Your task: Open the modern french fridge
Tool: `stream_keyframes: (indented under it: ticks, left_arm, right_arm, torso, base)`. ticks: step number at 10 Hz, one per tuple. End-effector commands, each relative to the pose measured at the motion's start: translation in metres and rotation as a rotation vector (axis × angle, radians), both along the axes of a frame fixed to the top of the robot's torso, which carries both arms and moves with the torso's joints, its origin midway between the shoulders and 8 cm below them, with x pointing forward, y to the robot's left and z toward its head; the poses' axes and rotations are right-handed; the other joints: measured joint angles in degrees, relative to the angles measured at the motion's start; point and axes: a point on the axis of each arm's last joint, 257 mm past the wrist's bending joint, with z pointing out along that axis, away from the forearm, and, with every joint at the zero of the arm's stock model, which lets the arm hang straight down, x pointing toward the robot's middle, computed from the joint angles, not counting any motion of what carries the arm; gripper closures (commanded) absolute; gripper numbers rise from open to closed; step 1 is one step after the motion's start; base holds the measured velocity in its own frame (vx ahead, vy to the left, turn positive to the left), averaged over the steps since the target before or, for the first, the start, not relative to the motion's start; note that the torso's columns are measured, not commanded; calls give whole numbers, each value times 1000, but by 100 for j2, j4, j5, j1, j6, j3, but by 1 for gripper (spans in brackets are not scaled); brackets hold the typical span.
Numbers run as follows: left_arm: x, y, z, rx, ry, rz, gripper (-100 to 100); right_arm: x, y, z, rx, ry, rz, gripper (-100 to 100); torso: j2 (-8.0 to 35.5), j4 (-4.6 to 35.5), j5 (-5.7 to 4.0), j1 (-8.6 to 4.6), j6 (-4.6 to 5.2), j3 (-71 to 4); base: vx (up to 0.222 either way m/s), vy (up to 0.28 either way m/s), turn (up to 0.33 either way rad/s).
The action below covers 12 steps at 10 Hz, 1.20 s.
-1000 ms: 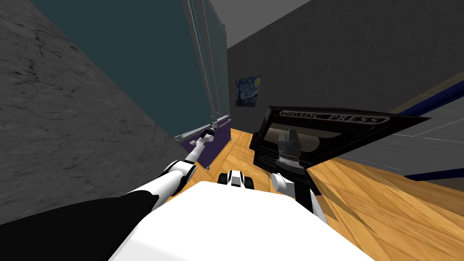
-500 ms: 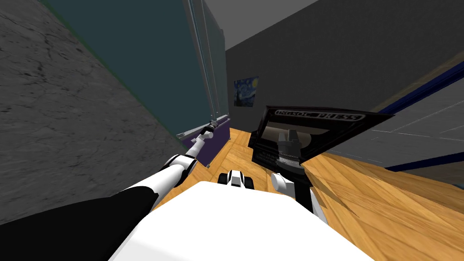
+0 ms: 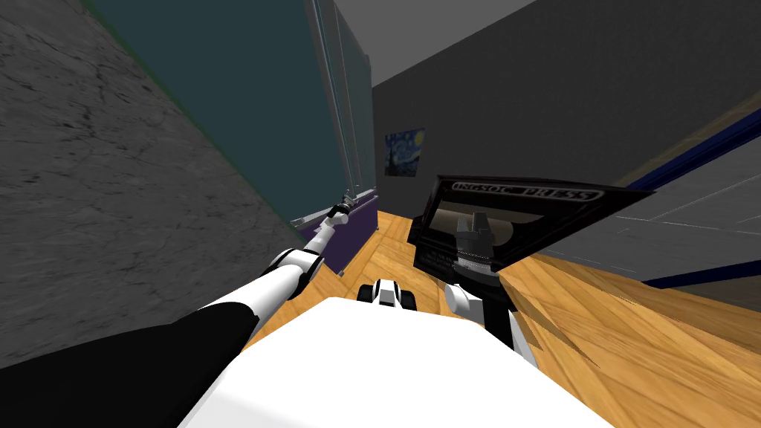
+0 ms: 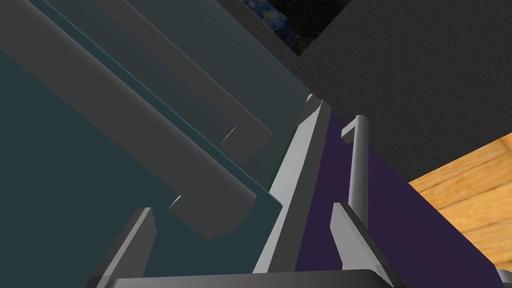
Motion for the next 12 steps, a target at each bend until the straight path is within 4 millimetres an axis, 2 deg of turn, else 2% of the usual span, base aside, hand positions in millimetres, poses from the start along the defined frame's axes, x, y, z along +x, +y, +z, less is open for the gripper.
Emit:
stream_keyframes:
  ticks: [1,5,7,8,9,10,12]
  left_arm:
    - [4,20,4,31,31,26,-100]
    - [7,49,12,71,73,66,-100]
    - [8,48,11,67,68,64,-100]
    - [8,49,11,67,67,65,100]
    - [9,23,15,70,60,18,100]
    - [9,23,15,70,60,18,100]
    - [9,-4,15,72,59,-33,100]
  right_arm:
    - [0,0,0,0,0,0,0]
    - [0,0,0,0,0,0,0]
    - [0,0,0,0,0,0,0]
    - [0,0,0,0,0,0,0]
    - [0,0,0,0,0,0,0]
    - [0,0,0,0,0,0,0]
    - [0,0,0,0,0,0,0]
  torso:
    - [12,3,1,1,1,7]
    - [25,8,1,7,4,15]
    - [29,4,3,8,14,16]
    - [34,7,2,6,11,21]
    - [27,0,2,-1,19,17]
    - [56,12,-4,0,42,32]
    - [39,11,-10,-26,19,25]
  base:
    - [127,-42,44]
    - [106,-43,49]
    - [24,-8,20]
    - [5,5,28]
    - [-121,104,-74]
    - [-152,132,-120]
    - [-154,105,-103]
